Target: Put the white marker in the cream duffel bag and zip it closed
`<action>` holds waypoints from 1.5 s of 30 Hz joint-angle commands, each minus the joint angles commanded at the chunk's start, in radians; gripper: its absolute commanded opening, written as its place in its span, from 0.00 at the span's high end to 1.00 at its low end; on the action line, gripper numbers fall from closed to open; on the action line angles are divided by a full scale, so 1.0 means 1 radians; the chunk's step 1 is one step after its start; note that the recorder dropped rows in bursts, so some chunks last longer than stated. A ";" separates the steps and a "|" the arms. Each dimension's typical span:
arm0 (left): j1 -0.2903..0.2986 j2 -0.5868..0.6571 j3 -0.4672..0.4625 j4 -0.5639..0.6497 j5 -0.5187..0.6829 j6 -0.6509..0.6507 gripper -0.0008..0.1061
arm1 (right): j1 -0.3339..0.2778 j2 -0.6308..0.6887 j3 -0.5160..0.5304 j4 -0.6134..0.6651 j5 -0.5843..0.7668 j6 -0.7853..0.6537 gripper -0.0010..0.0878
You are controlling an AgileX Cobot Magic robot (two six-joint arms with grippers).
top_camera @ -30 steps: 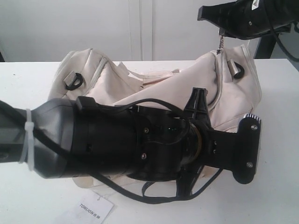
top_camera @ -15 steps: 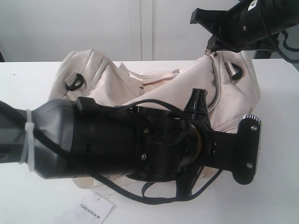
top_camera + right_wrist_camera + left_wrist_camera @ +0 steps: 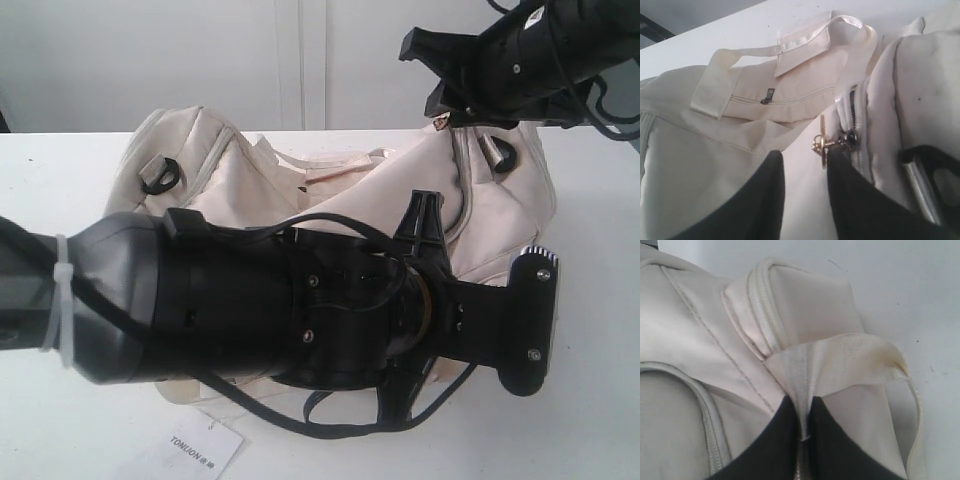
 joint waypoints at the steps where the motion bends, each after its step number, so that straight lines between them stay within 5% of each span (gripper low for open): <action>1: 0.000 0.000 0.000 0.000 0.000 0.000 0.99 | 0.000 -0.009 0.000 -0.008 0.016 -0.002 0.66; 7: 0.000 0.000 0.000 0.000 0.000 0.000 0.99 | 0.000 -0.056 0.000 -0.013 0.116 -0.088 0.70; 13: 0.000 0.000 0.000 -0.002 0.000 0.000 0.99 | -0.034 -0.113 0.000 -0.032 0.185 -0.092 0.99; 25: 0.000 0.000 0.000 -0.001 -0.003 0.000 0.99 | -0.121 -0.159 0.002 -0.094 0.332 -0.132 0.99; 35: 0.000 -0.002 0.000 -0.001 -0.001 -0.002 0.52 | -0.121 -0.169 0.002 -0.130 0.352 -0.132 0.99; 45: 0.000 -0.108 0.000 -0.223 0.029 -0.002 0.49 | -0.121 -0.169 0.002 -0.130 0.343 -0.132 0.99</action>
